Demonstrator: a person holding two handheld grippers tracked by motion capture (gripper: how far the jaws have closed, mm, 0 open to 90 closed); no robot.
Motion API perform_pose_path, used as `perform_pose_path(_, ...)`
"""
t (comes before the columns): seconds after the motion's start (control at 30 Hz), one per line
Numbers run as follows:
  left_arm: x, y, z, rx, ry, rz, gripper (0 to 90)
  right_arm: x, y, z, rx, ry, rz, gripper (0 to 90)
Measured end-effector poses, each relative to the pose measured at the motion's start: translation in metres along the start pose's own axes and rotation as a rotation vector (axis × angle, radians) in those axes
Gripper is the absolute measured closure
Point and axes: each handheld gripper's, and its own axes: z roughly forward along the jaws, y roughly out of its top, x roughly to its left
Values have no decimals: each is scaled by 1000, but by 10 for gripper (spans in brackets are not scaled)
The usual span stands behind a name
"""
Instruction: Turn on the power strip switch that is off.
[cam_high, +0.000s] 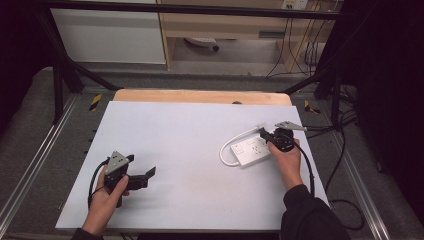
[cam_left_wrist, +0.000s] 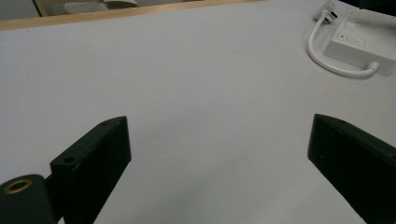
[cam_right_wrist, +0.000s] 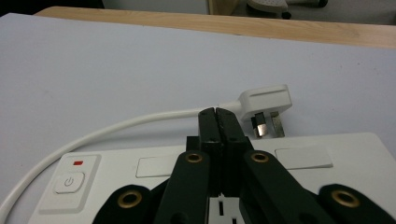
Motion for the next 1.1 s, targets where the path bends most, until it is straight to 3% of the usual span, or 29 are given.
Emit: perform_pose_path(1.1,-1,1,0,2,1,13,59,5,-10,9,13,-12,-14,900)
